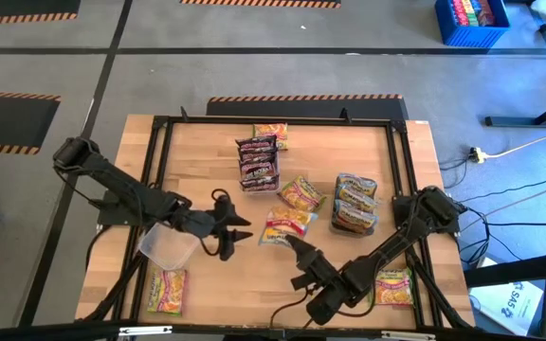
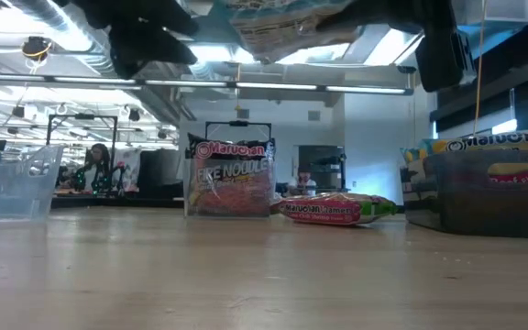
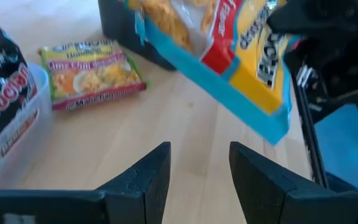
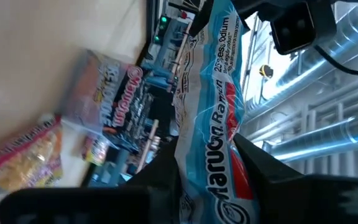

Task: Sort Maruchan noodles
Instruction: Put the blue noodle pack into the black bin

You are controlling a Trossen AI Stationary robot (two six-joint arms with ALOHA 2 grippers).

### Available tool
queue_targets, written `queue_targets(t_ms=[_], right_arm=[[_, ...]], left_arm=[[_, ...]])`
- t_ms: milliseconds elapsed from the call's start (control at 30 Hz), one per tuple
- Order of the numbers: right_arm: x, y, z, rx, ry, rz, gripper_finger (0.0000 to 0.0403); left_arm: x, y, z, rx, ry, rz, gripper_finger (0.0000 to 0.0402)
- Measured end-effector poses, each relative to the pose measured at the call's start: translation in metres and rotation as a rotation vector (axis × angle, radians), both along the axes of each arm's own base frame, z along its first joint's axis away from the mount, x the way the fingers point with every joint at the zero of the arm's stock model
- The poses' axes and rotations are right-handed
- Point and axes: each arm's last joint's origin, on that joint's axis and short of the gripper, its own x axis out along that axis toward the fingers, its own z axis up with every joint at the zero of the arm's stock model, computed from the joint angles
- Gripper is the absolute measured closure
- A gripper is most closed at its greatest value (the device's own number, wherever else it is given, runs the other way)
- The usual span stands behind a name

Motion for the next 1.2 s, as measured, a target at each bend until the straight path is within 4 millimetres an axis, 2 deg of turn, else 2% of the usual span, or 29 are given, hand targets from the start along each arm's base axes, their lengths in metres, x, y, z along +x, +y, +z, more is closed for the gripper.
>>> queue_targets(t_ms=[267, 467, 633, 767, 1033, 1200], right_arm=[[0.0, 0.0, 0.001, -0.05, 0.026, -0.011, 0.0316], [0.001, 0.001, 0.002, -0.004, -0.008, -0.004, 0.0316], [0.004, 0.005, -0.003, 0.341, -0.073, 0.109, 0.0316], [0.009, -0.003, 0.001, 0.671, -0.117, 0.124, 0.0322], [0.003, -0.052, 0.047, 1.115, -0.209, 0.08, 0.0322], [-0.013, -0.09, 0.055, 1.372, -0.322, 0.18, 0.0325]], left_arm=[[0.003, -0.001, 0.007, 0.004, -0.051, -0.003, 0.0242], [0.004, -0.001, 0.009, 0.027, -0.072, -0.004, 0.0214], [0.004, 0.0, 0.009, 0.082, -0.069, -0.029, 0.0182], [0.003, 0.0, 0.011, 0.147, -0.068, -0.06, 0.0175], [-0.002, -0.01, 0.01, 0.295, -0.06, -0.161, 0.0176], [-0.003, -0.015, 0.007, 0.386, -0.048, -0.131, 0.0165]])
